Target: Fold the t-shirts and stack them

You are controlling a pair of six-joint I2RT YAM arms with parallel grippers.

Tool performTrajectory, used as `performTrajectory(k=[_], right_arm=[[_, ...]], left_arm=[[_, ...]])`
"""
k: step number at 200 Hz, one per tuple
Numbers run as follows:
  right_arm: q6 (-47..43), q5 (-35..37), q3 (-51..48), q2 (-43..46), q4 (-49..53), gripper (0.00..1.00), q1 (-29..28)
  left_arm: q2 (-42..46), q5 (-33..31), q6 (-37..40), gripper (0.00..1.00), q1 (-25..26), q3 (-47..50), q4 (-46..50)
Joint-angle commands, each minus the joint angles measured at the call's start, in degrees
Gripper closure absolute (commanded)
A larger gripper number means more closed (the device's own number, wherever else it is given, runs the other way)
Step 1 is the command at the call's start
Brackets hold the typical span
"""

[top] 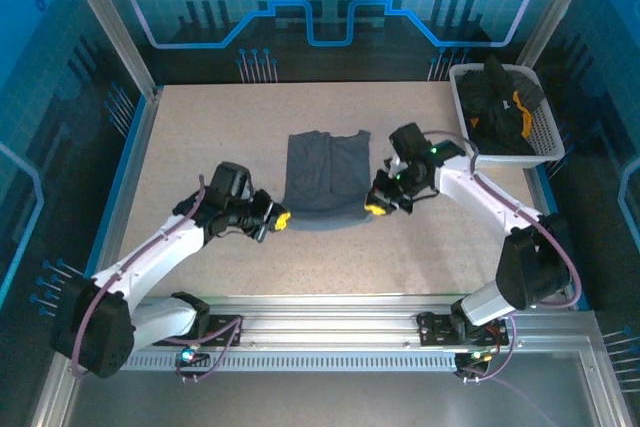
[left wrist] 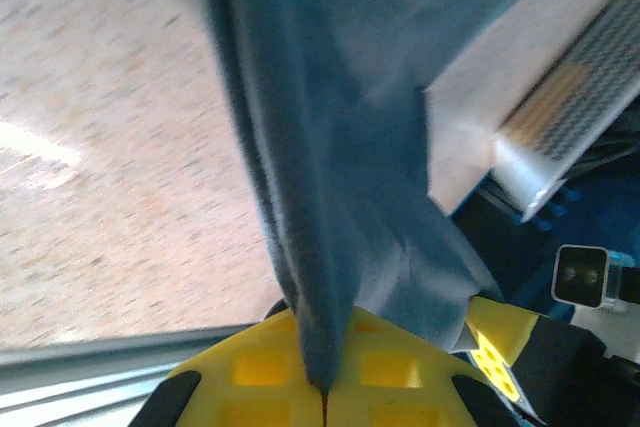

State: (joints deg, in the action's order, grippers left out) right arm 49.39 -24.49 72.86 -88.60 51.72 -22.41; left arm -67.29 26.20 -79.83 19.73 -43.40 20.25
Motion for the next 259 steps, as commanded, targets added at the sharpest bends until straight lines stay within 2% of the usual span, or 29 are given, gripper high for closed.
performTrajectory(k=[1, 27, 62, 89, 107, 117, 133, 153, 170, 188, 210, 221, 259], right_arm=[[0.68, -0.91, 8.86, -5.65, 3.75, 1.0, 2.72], [1.84, -1.01, 21.67, -16.02, 4.7, 1.0, 5.61], [3.9, 0.81, 41.57, -35.32, 5.91, 1.0, 9.2], [2.1, 0.12, 61.77, -50.67, 8.5, 0.61, 11.03], [-0.85, 2.64, 74.38, -55.65, 13.52, 0.49, 11.66], [-2.08, 3.53, 76.76, -55.74, 15.59, 0.47, 12.03], [-4.3, 4.35, 70.64, -50.52, 13.97, 0.46, 12.04], [-7.07, 4.72, 51.49, -36.63, 4.65, 0.43, 11.04], [-6.35, 4.26, 32.87, -23.99, -5.12, 0.42, 10.64], [-5.12, 3.15, 15.37, -11.03, -15.07, 0.42, 9.95], [-3.31, 0.0, -1.22, 2.59, -24.78, 0.41, 9.44], [-2.01, -1.89, -7.16, 8.18, -26.99, 0.41, 9.57], [-0.52, -3.28, -16.32, 20.09, -23.86, 0.4, 10.01]], left_arm=[[-5.71, -1.07, -0.24, 1.0, -3.2, -7.73, -2.32], [-16.98, -0.22, 1.67, 1.0, -6.62, -18.71, -3.07], [-39.01, 1.65, 4.29, 0.9, -9.71, -36.01, -6.34], [-52.03, 1.18, 7.82, 0.6, -11.61, -48.79, -3.67], [-52.01, 1.06, 8.53, 0.45, -11.95, -50.5, -7.39], [-49.88, 0.18, 10.72, 0.43, -11.78, -50.61, -5.8], [-44.23, -1.34, 12.71, 0.42, -11.42, -46.11, -3.29], [-33.19, -4.58, 9.01, 0.44, -9.32, -31.73, -6.09], [-25.33, -6.56, 3.64, 0.44, -4.34, -20.77, -9.55], [-21.07, -10.24, -3.47, 0.43, 2.89, -12.41, -16.43], [-20.75, -18.89, -7.87, 0.42, 10.57, -8.35, -24.59], [-22.28, -23.33, -9.36, 0.37, 13.39, -8.11, -27.59], [-34.17, -28.95, -15.47, 0.36, 18.32, -11.16, -38.57]])
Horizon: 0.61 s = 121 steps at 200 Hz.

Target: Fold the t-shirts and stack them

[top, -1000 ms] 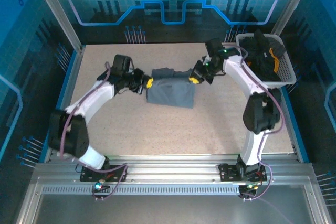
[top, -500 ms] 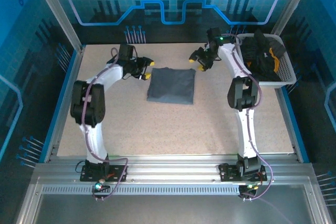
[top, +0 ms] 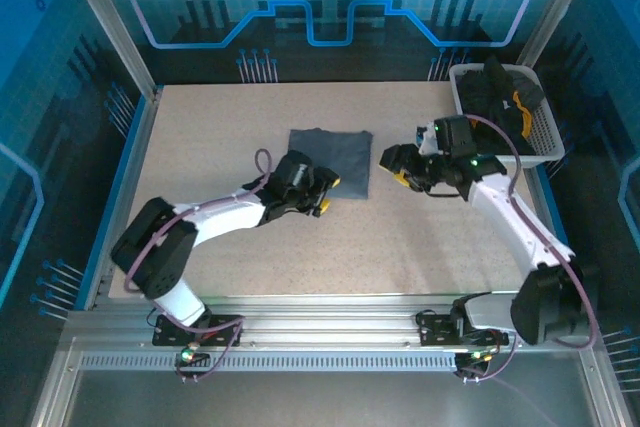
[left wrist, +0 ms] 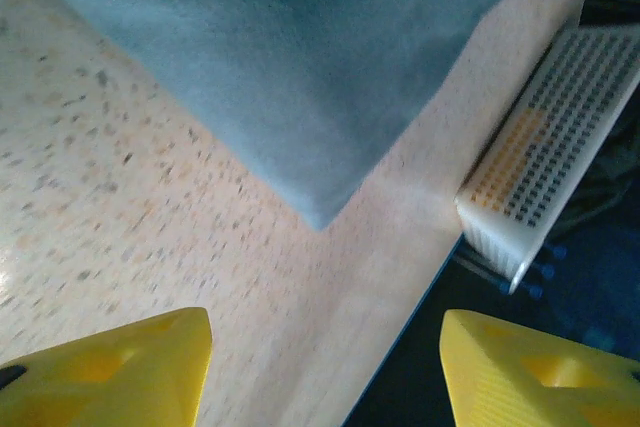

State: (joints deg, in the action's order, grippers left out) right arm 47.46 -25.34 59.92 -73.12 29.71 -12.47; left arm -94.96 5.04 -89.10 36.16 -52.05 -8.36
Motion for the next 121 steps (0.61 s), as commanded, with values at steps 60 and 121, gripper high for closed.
performTrajectory(k=[60, 121], right_arm=[[0.66, -3.66, -4.82, 9.37, 2.2, 0.4, 1.54], [0.67, -4.79, -5.16, 9.33, 3.86, 0.41, 2.06]], left_arm=[[-18.19, -14.02, -13.52, 0.39, 4.08, -11.18, -4.63], [-19.95, -14.43, -10.77, 1.0, -3.77, -10.63, -8.39]])
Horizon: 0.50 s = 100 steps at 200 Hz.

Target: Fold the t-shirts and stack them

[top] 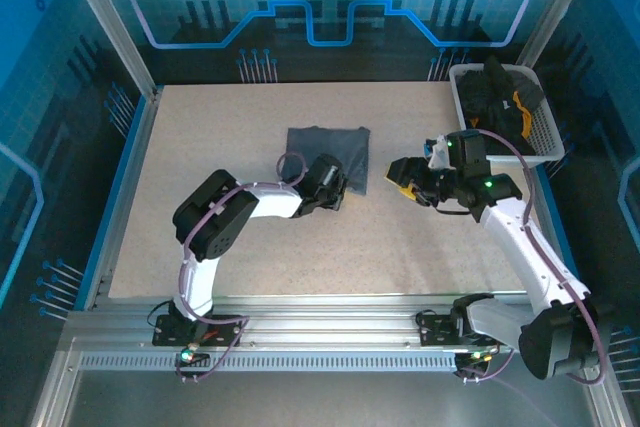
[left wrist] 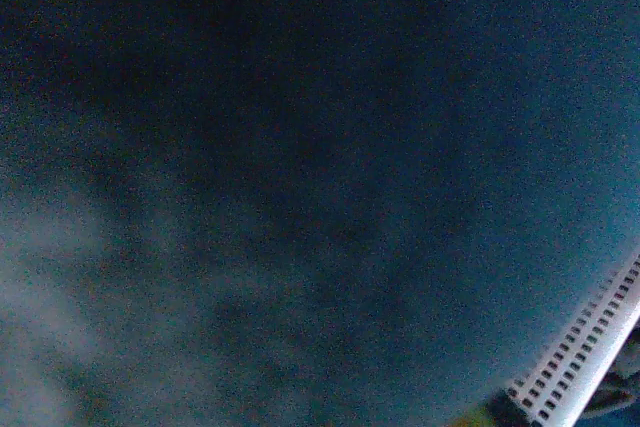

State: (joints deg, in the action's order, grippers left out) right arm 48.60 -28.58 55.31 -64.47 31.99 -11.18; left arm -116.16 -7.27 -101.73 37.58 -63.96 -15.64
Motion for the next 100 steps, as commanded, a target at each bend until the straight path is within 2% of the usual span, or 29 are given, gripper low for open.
performTrajectory(k=[1, 17, 43, 59, 68, 85, 100], right_arm=[[-0.5, -1.52, -0.64, 0.67, 1.59, 0.41, 0.75], [-0.1, -1.31, -0.87, 0.34, 1.03, 0.41, 0.75], [0.71, -1.02, -0.95, -0.83, -0.16, 0.41, 0.67], [0.89, -0.78, -0.67, -1.65, -0.78, 0.41, 0.46], [0.84, -0.54, -0.37, -2.2, -0.99, 0.41, 0.27], [0.63, -0.27, 0.24, -3.48, -1.29, 0.41, -0.12], [0.57, 0.3, 0.92, -4.51, -1.39, 0.41, -0.51]], left_arm=[[1.4, -2.05, 2.19, 1.0, -5.48, 1.38, -1.13], [4.57, 0.54, 7.54, 1.0, -10.85, 3.05, -0.31], [7.26, 7.89, 16.43, 1.0, -22.39, 5.16, -0.98], [5.55, 15.63, 24.56, 1.0, -30.14, 3.77, -4.2], [4.43, 19.01, 28.93, 1.0, -34.04, 1.58, -1.85], [3.35, 20.63, 34.66, 1.0, -39.62, -0.16, 0.49], [1.43, 22.39, 35.76, 1.0, -43.79, -1.62, 0.19]])
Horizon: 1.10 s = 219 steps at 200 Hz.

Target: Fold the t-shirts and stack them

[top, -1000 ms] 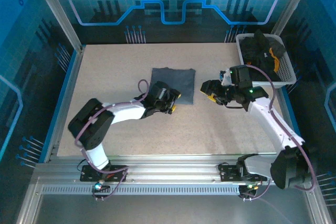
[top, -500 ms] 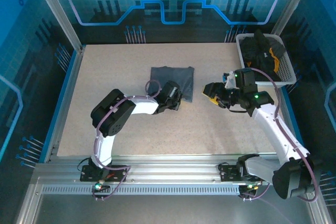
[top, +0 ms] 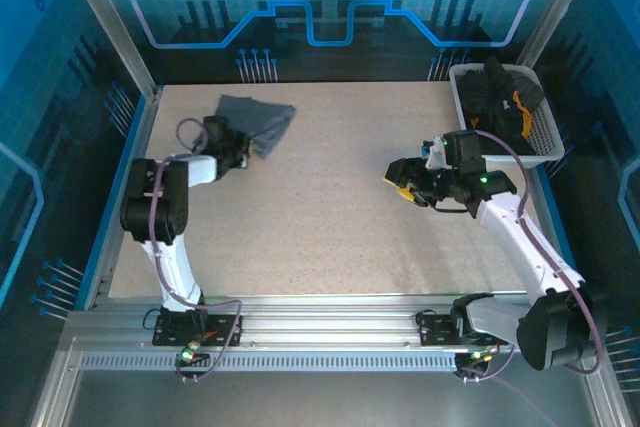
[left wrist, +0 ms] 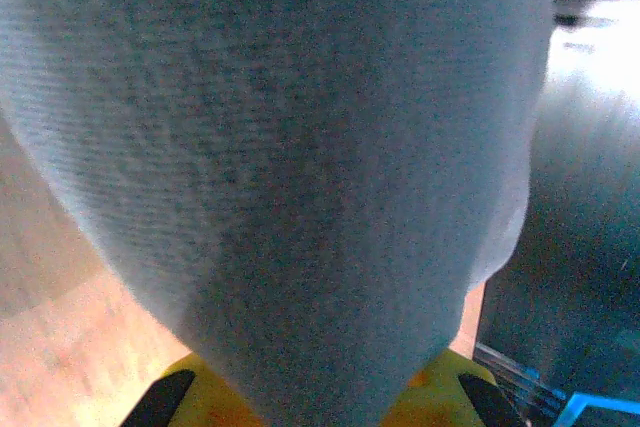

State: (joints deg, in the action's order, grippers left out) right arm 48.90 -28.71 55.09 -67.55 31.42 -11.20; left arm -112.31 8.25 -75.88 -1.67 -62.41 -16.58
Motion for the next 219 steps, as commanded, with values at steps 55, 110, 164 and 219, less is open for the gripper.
performTrajectory(k=[55, 110, 164, 219], right_arm=[[1.15, 2.21, 2.56, -4.69, -2.06, 0.42, -3.16], [-0.68, 2.87, 4.94, -7.29, -1.87, 0.4, -5.53], [-11.55, 17.65, 19.17, -9.93, 10.81, 0.0, -7.1], [-12.63, 47.69, 12.6, -1.95, 4.33, 0.0, -7.21]], left_arm=[[-8.57, 7.47, 5.27, 1.0, -8.76, -7.57, -3.46], [-4.78, 7.89, 5.35, 0.49, -7.65, -5.53, -3.74], [20.14, 5.31, 16.92, 0.01, -2.82, 1.57, 11.77], [43.42, -37.91, 22.73, 0.01, 9.84, 5.02, 41.86]])
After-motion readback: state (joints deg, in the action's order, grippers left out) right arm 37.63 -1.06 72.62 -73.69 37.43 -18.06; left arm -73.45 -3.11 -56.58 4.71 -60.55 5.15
